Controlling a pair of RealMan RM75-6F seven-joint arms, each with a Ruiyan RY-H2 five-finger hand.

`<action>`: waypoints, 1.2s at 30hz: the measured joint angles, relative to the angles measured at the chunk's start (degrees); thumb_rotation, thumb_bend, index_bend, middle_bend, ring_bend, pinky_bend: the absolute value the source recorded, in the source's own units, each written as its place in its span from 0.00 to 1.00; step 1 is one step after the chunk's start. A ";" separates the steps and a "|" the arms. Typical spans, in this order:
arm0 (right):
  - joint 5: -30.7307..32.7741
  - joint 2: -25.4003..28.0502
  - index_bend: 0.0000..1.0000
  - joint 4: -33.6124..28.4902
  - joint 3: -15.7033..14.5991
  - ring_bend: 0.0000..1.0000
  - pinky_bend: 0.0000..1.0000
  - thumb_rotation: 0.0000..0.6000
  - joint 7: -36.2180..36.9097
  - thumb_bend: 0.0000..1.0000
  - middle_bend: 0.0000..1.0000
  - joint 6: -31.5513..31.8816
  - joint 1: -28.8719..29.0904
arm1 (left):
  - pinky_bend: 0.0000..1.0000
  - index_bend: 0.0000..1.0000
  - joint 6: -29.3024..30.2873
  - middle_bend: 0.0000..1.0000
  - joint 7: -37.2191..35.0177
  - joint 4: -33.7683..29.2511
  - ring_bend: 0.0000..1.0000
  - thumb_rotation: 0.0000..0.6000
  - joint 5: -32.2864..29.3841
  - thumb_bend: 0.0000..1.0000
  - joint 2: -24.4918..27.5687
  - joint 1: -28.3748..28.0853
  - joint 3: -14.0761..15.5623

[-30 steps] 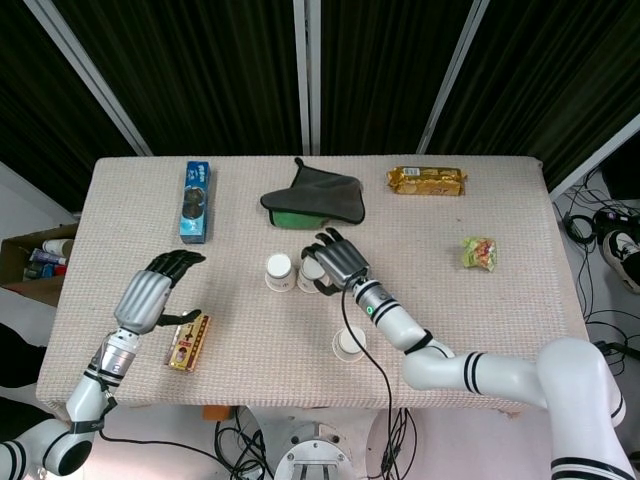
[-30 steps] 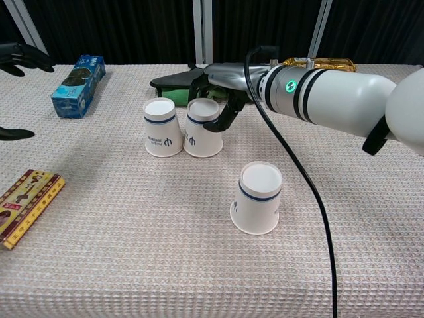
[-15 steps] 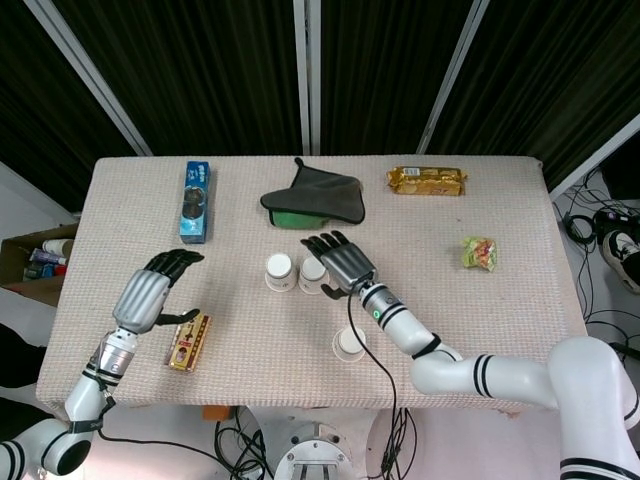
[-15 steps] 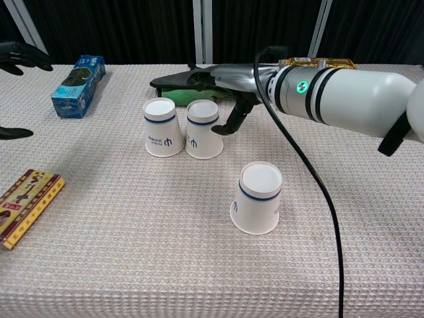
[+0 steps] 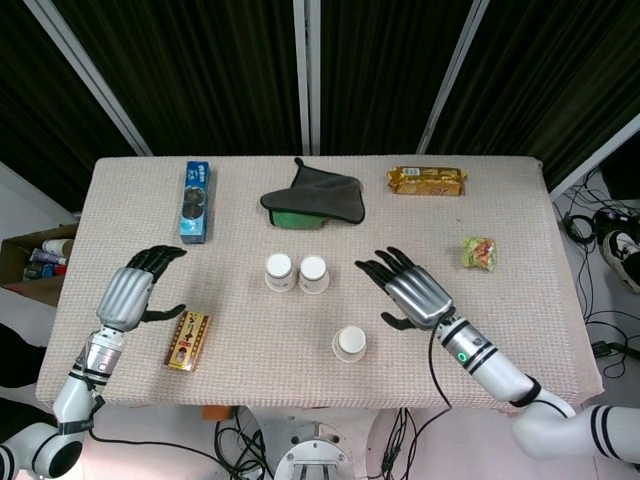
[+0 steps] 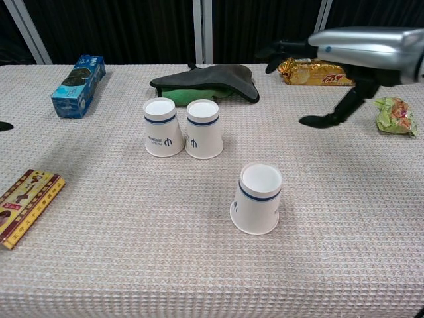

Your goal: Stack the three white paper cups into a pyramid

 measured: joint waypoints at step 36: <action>-5.92 -8.75 0.38 1.59 2.87 0.11 0.05 1.00 -12.73 0.41 0.32 -4.87 0.94 | 0.18 0.17 0.52 0.17 -3.64 -0.88 0.13 1.00 1.04 0.14 1.17 1.06 -0.20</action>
